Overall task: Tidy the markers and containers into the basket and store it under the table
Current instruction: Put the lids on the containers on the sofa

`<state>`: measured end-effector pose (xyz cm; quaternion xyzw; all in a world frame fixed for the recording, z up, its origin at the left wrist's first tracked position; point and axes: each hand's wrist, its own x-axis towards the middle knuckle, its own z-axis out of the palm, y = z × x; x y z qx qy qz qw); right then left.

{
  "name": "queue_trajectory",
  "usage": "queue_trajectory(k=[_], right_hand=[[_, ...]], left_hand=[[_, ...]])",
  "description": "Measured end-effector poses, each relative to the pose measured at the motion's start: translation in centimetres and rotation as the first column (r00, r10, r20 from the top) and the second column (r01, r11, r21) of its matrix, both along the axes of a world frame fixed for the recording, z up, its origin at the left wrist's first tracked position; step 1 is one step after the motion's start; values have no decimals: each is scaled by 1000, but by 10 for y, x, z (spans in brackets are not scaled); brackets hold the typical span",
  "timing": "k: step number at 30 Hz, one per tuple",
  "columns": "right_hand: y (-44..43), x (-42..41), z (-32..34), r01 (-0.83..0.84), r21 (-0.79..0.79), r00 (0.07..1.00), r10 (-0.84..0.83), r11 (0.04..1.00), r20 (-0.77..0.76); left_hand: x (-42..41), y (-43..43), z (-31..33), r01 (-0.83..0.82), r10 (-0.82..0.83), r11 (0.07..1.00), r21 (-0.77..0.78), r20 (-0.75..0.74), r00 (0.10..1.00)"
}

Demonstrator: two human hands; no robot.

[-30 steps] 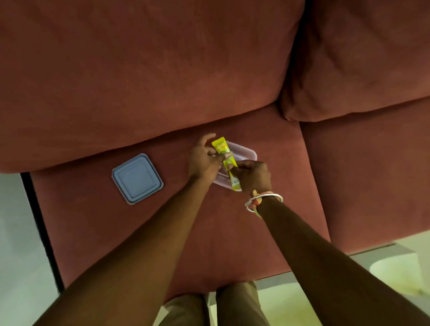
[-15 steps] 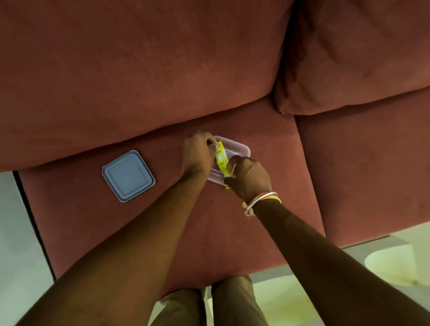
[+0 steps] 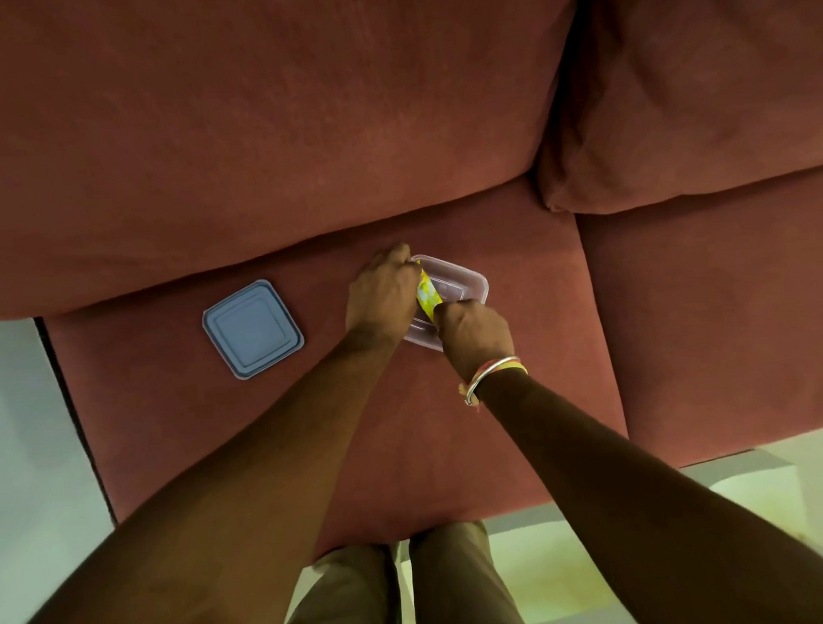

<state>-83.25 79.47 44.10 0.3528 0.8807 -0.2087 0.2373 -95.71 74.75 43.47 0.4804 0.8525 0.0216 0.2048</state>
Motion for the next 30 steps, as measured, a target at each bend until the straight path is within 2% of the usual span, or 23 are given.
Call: queue_trajectory(k=[2, 4, 11, 15, 18, 20, 22, 25, 26, 28, 30], right_hand=[[0, 2, -1, 28, -4, 1000, -28, 1000, -10], [2, 3, -1, 66, -26, 998, -66, 998, -20], [5, -6, 7, 120, -146, 991, -128, 982, -48], [-11, -42, 14, 123, -191, 975, -155, 974, -162], [-40, -85, 22, 63, -223, 963, -118, 973, -242], [-62, -113, 19, 70, -354, 950, -170, 933, -262], [-81, -134, 14, 70, -444, 967, -169, 893, -188], [-102, -151, 7, 52, -492, 988, -118, 869, -103], [-107, -153, 7, 58, -498, 989, -118, 865, -90], [-113, -157, 4, 84, -491, 988, -137, 867, -73], [-117, -158, 3, 108, -492, 985, -161, 864, -67]], left_hand=[[-1, -3, 0, 44, -44, 999, -5, -24, 999], [0, -8, -2, 52, -52, 997, 53, 8, 999], [-3, -45, 11, -157, 126, 956, 247, 138, 982], [-18, -87, 7, -298, 259, 924, 240, 181, 949], [-39, -118, 8, -461, 419, 860, 219, 214, 883], [-53, -141, 8, -607, 565, 774, 183, 235, 791], [-64, -162, 7, -725, 694, 678, 125, 215, 687], [-75, -185, 0, -836, 822, 548, 31, 164, 545], [-77, -190, -2, -871, 852, 491, 18, 197, 484], [-78, -191, -5, -955, 900, 297, -5, 335, 278], [-79, -190, -5, -993, 914, 101, -57, 400, 70]])
